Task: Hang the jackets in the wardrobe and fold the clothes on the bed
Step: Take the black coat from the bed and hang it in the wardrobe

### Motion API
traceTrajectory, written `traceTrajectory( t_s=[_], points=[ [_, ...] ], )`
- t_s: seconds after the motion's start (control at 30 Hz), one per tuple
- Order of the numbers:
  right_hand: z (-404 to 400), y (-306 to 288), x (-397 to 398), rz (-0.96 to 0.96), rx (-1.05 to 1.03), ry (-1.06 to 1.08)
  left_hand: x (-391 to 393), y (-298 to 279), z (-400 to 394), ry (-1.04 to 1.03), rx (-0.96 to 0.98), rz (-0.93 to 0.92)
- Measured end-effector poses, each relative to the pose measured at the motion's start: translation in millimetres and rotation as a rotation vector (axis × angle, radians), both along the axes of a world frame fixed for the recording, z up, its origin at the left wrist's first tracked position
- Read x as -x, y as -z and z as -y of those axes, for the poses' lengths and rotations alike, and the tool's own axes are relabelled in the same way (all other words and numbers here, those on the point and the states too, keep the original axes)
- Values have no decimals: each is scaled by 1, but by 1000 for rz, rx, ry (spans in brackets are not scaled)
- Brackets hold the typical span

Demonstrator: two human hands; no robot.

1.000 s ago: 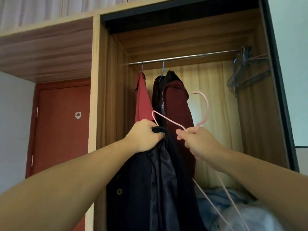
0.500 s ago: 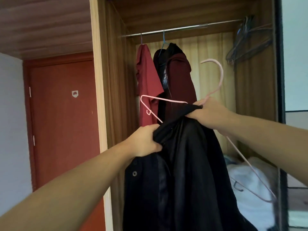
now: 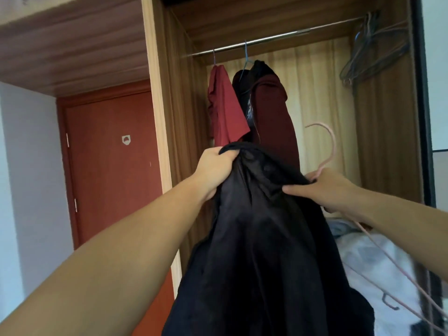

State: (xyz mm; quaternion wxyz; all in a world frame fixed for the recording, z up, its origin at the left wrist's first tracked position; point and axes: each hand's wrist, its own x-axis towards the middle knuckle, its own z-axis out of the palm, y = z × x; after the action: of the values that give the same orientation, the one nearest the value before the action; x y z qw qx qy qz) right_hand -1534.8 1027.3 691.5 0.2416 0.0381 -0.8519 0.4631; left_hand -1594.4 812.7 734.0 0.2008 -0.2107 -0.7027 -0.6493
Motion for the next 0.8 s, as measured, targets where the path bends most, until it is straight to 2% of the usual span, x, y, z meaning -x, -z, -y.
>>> traceTrajectory(
  t_s=[0.07, 0.17, 0.33, 0.53, 0.63, 0.8],
  points=[
    [3, 14, 4, -16, 47, -4, -1, -5, -16, -32, 75, 13],
    [1, 24, 1, -62, 254, -74, 3, 5, -28, -88, 174, 47],
    [-21, 30, -6, -241, 460, -78, 14, 12, -24, -241, 246, 95],
    [-47, 53, -7, -152, 610, -287, 20, 16, -19, -359, 319, 77],
    [-58, 59, -5, -105, 633, -349, 24, 18, -15, -394, 318, 82],
    [-61, 68, -5, -32, 487, -347, 26, 16, -4, -440, 251, 106]
  ],
)
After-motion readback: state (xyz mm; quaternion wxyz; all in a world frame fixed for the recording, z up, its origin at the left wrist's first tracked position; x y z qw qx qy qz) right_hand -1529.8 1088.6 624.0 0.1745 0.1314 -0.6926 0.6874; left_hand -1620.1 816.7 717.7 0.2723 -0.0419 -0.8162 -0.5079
